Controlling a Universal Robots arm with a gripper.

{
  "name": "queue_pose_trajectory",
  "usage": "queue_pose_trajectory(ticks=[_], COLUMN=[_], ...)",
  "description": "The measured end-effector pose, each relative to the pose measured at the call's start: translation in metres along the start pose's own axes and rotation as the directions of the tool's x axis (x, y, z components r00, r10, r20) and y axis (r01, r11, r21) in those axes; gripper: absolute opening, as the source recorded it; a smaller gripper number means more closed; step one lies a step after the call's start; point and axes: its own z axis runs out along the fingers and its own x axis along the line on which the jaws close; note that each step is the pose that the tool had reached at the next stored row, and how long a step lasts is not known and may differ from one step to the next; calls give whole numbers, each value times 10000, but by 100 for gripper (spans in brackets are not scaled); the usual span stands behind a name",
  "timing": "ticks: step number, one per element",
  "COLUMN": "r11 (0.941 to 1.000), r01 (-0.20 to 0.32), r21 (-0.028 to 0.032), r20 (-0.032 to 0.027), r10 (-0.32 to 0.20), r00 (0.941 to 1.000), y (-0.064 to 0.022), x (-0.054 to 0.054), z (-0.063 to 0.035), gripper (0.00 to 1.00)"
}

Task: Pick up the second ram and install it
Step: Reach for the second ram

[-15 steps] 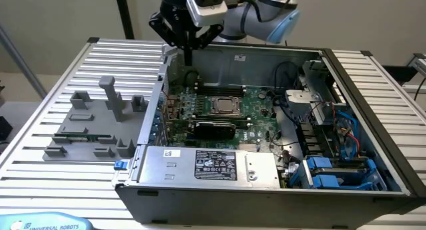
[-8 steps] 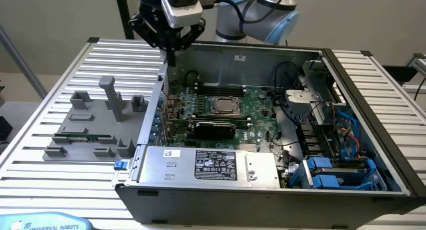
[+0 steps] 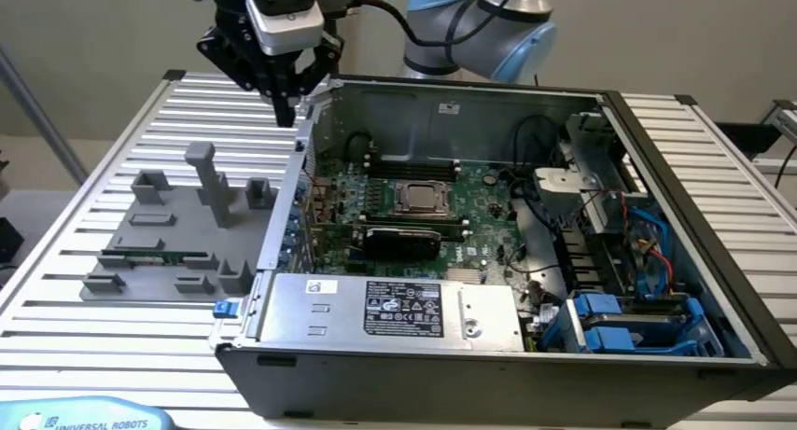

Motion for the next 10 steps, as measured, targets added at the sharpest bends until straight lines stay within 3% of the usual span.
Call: queue_pose_trajectory(ticks=[10], r11=[10000], r01=[1], r21=[65], r20=[4], r10=[-1], r00=[10000], y=[-59], x=[453], z=[47], gripper=[11])
